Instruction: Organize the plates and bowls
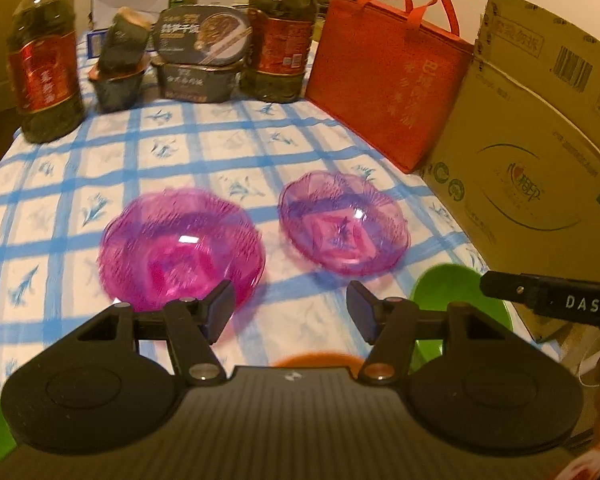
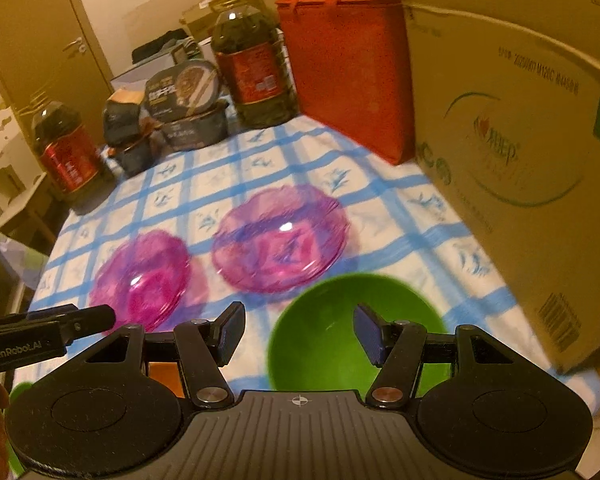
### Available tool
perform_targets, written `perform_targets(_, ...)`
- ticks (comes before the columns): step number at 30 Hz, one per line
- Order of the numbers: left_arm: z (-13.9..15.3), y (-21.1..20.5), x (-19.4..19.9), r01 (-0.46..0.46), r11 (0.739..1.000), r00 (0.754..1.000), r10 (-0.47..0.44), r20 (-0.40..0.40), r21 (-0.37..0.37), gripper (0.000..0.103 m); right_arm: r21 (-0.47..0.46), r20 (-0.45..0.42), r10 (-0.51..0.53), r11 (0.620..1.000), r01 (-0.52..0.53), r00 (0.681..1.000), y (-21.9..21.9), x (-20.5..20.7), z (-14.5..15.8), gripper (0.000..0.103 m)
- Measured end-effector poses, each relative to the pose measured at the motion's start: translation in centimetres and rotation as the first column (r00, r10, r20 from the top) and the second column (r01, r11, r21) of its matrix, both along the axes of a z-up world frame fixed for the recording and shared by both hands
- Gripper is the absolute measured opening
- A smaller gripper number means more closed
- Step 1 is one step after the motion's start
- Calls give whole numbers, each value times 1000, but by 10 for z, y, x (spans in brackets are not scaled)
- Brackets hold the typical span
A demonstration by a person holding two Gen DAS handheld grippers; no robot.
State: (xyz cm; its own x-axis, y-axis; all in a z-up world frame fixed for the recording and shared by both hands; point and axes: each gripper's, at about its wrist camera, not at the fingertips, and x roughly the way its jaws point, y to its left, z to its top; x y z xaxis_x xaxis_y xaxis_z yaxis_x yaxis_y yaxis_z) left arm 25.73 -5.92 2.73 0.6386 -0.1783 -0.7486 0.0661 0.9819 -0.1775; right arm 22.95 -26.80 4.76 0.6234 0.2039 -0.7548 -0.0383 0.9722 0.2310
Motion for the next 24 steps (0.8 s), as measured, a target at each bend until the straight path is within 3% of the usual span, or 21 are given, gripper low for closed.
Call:
perform_targets(13,-38,-21,103,95,995,995,-95,-11,16,47,-3,-63,29,1000,-29,998,-31,94,-31,60)
perform_targets(24,-81,-32,172,170,980,981,-159,-107,100,40,15,-178,75,997,-73,981,-39,167,-82,60)
